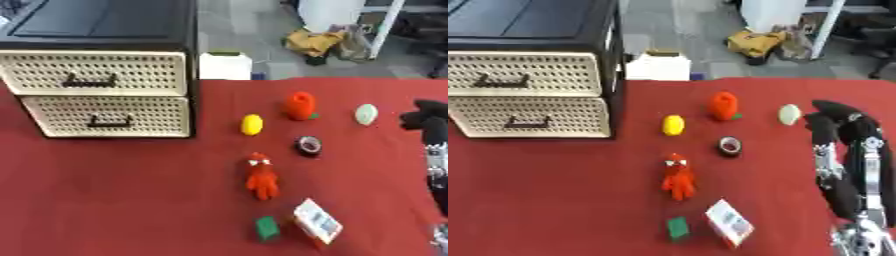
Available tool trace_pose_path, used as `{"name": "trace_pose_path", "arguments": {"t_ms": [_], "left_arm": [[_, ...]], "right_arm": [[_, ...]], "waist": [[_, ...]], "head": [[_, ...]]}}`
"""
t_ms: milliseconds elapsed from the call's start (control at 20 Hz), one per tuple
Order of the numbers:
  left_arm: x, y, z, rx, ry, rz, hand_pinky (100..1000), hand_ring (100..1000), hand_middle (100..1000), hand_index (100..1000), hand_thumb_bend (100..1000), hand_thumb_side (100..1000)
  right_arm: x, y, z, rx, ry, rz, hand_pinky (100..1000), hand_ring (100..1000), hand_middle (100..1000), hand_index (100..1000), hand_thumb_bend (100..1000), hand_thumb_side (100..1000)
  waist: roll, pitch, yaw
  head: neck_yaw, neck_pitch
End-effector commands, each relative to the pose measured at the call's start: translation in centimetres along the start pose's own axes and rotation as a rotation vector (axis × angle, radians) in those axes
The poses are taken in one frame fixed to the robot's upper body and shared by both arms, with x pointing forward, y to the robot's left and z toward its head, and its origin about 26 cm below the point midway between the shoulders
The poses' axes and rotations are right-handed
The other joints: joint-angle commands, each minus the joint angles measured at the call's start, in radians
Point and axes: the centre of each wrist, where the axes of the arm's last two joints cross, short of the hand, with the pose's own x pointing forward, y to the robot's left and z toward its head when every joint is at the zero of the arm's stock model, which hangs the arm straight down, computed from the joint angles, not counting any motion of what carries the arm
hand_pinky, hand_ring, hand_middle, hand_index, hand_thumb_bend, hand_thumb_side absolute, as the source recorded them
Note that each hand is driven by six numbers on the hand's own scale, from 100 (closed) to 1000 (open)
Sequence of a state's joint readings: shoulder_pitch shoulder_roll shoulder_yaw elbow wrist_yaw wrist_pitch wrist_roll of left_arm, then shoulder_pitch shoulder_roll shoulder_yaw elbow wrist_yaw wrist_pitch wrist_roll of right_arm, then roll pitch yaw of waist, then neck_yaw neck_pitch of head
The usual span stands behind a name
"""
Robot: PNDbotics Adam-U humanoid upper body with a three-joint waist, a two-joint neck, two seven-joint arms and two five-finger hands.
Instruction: Pick up objects from table and place into drawer.
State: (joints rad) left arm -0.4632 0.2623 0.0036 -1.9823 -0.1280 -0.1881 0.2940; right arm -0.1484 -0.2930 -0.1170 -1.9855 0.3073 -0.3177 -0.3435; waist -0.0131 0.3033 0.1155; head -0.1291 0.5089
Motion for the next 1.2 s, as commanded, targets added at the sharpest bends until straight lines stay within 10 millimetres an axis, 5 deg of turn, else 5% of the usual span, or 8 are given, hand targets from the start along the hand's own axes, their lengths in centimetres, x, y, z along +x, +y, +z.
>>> {"name": "trace_pose_path", "arguments": {"t_ms": [50,250,700,1200], "left_arm": [[0.6,0.4,-0.8,0.000,-0.041,-0.009,527,418,509,804,100,895],[0.7,0.8,-1.0,-0.011,-0.044,-0.043,523,413,504,804,100,894],[2.3,3.6,-4.2,-0.164,-0.158,-0.440,453,386,473,832,100,957],[4.2,6.2,-6.6,-0.717,-0.092,-0.837,423,373,433,925,100,1000]], "right_arm": [[0.3,-0.5,-0.5,0.002,-0.029,0.012,574,618,523,730,216,807],[0.3,-0.5,-0.5,0.003,-0.028,0.013,574,618,522,730,217,807],[0.2,-0.8,-0.4,0.015,-0.029,0.025,574,618,523,729,215,812],[0.1,-1.1,-0.2,0.029,-0.032,0.041,574,618,523,728,218,818]], "waist": [[0.003,-0.020,0.000],[0.004,-0.020,-0.002],[0.018,-0.029,-0.011],[0.033,-0.037,-0.015]], "head": [[0.002,0.005],[0.006,0.006],[0.034,0.025],[0.057,0.029]]}}
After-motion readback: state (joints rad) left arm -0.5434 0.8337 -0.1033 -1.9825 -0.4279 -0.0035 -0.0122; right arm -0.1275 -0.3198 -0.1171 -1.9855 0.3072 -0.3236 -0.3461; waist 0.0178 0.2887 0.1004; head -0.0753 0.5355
